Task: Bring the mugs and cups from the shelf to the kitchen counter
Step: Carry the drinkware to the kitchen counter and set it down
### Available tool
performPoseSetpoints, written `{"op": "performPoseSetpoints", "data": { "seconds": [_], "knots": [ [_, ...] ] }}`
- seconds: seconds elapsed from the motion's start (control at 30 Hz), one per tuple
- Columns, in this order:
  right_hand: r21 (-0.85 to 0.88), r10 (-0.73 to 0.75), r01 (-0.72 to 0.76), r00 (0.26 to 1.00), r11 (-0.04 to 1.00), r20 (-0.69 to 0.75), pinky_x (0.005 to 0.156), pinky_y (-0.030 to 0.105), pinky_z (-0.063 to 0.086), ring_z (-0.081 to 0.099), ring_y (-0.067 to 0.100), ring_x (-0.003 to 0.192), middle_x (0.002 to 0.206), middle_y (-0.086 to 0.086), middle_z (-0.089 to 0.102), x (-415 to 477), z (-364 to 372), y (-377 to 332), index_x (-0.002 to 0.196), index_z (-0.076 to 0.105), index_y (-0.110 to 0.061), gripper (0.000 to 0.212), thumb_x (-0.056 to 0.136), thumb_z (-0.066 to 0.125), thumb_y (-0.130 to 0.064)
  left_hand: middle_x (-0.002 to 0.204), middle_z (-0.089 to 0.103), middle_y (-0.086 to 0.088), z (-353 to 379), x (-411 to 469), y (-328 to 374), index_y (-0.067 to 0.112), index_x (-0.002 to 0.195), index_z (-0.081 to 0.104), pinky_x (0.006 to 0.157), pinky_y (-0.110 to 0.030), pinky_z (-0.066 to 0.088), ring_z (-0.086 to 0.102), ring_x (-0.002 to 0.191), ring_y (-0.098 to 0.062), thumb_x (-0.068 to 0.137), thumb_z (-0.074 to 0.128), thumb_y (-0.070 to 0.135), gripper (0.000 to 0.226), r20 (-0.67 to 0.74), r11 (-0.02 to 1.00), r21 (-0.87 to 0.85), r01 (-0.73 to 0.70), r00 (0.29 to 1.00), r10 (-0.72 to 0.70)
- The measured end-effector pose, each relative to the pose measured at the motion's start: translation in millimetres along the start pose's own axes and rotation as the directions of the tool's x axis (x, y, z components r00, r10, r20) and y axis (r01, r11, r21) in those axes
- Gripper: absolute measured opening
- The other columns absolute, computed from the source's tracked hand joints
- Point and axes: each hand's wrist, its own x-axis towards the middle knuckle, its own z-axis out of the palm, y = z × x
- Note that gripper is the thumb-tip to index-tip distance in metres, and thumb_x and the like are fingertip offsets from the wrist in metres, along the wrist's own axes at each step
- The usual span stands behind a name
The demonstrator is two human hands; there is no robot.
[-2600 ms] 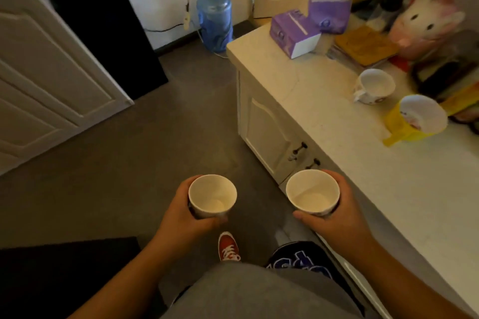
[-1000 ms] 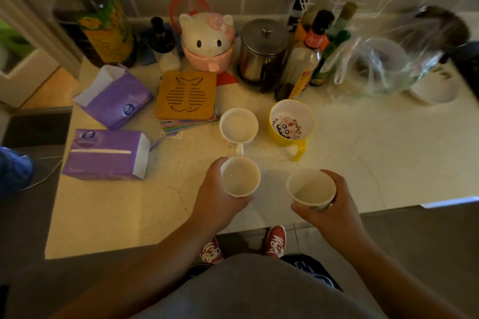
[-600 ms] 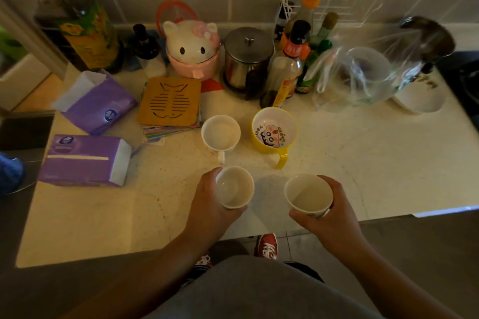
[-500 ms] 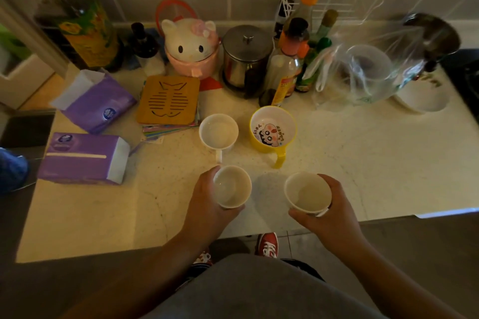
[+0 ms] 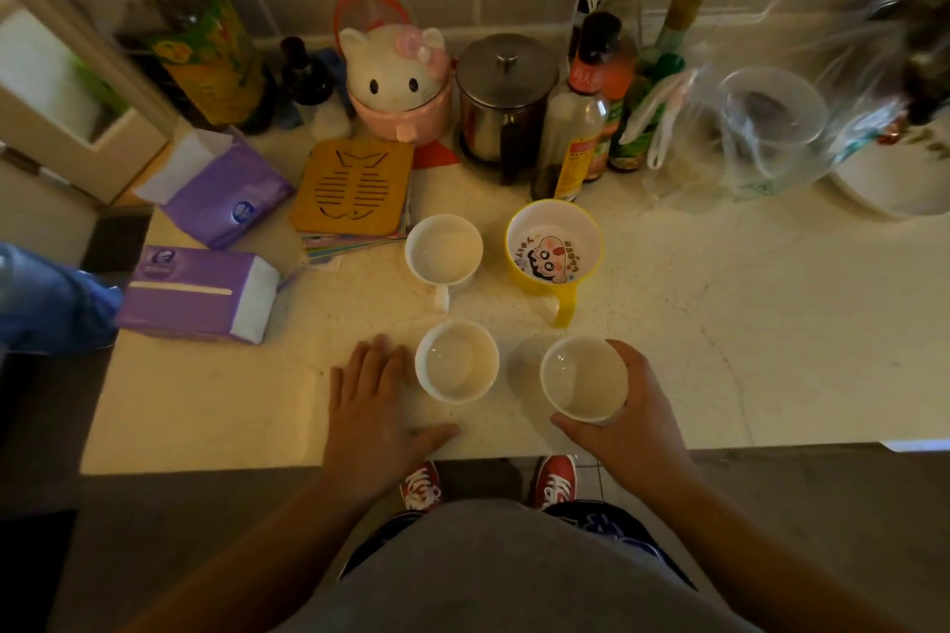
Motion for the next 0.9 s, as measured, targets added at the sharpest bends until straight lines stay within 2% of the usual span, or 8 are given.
{"op": "performPoseSetpoints", "data": {
  "seconds": [0.17, 0.4, 0.67, 0.9],
  "knots": [
    [0.01, -0.009, 0.009, 0.999, 1.0, -0.037, 0.073, 0.009, 0.031, 0.033, -0.029, 0.108, 0.111, -0.052, 0.029, 4, 8, 2, 0.12, 0.021, -0.065, 0.093, 0.048, 0.08, -0.066, 0.162, 0.011, -0.004, 6, -5, -7, 0.029, 0.15, 0.02, 0.116, -0.057, 0.007, 0.004, 0.149, -0.027, 0.063, 0.038, 0.094, 0.11, 0.029, 0.996, 0.085, 0.012, 0.999, -0.015],
    [0.019, -0.033, 0.034, 0.998, 0.999, -0.049, 0.073, 0.008, 0.032, 0.036, -0.026, 0.108, 0.114, -0.047, 0.032, 10, 14, 1, 0.121, 0.019, -0.065, 0.094, 0.05, 0.08, -0.063, 0.161, 0.014, -0.005, 7, -4, -8, 0.029, 0.15, 0.022, 0.116, -0.057, 0.01, 0.006, 0.149, -0.027, 0.062, 0.039, 0.095, 0.111, 0.046, 0.995, 0.098, 0.023, 0.999, -0.027],
    [0.041, -0.029, 0.031, 0.997, 0.999, -0.067, 0.072, 0.01, 0.034, 0.036, -0.028, 0.109, 0.113, -0.051, 0.031, 13, 22, 0, 0.121, 0.021, -0.064, 0.094, 0.049, 0.081, -0.064, 0.16, 0.017, -0.005, 9, -3, -9, 0.029, 0.149, 0.023, 0.115, -0.059, 0.015, 0.01, 0.148, -0.027, 0.062, 0.039, 0.095, 0.11, 0.032, 0.994, 0.11, 0.021, 0.999, -0.025],
    [0.036, -0.028, 0.032, 0.995, 0.999, -0.092, 0.072, 0.009, 0.035, 0.038, -0.025, 0.11, 0.114, -0.048, 0.033, 14, 23, -6, 0.122, 0.021, -0.061, 0.093, 0.05, 0.079, -0.066, 0.16, 0.017, -0.006, 7, -5, -8, 0.029, 0.148, 0.023, 0.116, -0.056, 0.013, 0.01, 0.148, -0.027, 0.062, 0.04, 0.093, 0.108, 0.019, 0.995, 0.101, 0.013, 1.0, -0.015]
  ]
}}
